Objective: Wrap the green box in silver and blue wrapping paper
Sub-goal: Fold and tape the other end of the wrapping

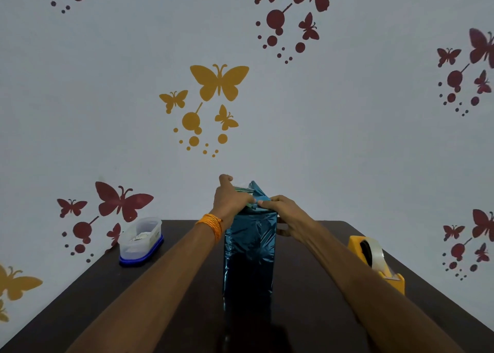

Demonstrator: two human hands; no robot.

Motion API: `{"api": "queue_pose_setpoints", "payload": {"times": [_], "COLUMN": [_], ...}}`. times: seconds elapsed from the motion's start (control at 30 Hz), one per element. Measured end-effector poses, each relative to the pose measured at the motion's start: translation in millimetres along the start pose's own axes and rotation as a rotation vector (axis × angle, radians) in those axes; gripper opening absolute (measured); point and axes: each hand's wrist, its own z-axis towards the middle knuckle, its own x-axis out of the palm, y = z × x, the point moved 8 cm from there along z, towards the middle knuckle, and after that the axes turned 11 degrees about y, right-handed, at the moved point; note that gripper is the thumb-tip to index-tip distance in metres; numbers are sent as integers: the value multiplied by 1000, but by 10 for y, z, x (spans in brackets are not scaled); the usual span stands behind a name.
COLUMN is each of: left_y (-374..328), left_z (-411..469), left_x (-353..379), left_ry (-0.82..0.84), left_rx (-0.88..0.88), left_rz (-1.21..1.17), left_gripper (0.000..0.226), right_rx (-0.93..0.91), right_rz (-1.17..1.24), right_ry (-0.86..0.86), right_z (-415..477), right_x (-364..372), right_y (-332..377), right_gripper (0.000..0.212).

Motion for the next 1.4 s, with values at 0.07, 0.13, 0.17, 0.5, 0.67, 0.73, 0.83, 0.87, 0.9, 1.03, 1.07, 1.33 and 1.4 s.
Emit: {"api": "queue_pose_setpoints", "payload": {"times": [0.07, 0.13, 0.17, 0.5, 0.67, 0.73, 0.83, 0.87, 0.9, 1.03, 1.07, 1.33, 1.4], "left_y": [77, 132, 152, 164, 135, 132, 160, 169, 181, 221, 229, 280, 272], "left_z": [13, -2, -6, -36, -50, -14, 33, 30, 26, 11, 20, 4, -21], "left_x": [14, 15, 17, -77, 64, 70, 64, 59, 54, 42, 56, 79, 86], "left_ry": [8, 20, 30, -143, -27, -24, -33, -38, -43, -24, -4, 77, 116], "left_rx": [-18, -28, -30, -41, -30, -45, -80, -87, -89, -75, -77, -80, -86], "left_rz": [-25, -85, -109, -133, -51, -67, -127, -143, -153, -204, -196, -366, -417], "left_gripper": [92, 98, 100, 55, 82, 86, 79, 77, 74, 80, 85, 91, 98], "right_rx": [-4, -9, -12, -31, -37, -34, -31, -30, -29, -25, -26, -13, -13], "right_rz": [14, 26, 27, 18, 12, 16, 11, 12, 14, 13, 7, -23, -25], "right_ry": [11, 18, 19, 18, 39, 36, 35, 35, 34, 27, 25, 11, 17], "right_z": [-21, -34, -30, -18, 5, -1, 8, 11, 14, 45, 50, 96, 102], "right_x": [13, 22, 21, -3, -14, -20, -20, -22, -21, -46, -47, -111, -90], "right_y": [4, 14, 12, 13, 5, -2, -12, -16, -19, -52, -56, -96, -96], "right_gripper": [29, 27, 26, 27, 29, 31, 33, 33, 34, 38, 39, 52, 50]}}
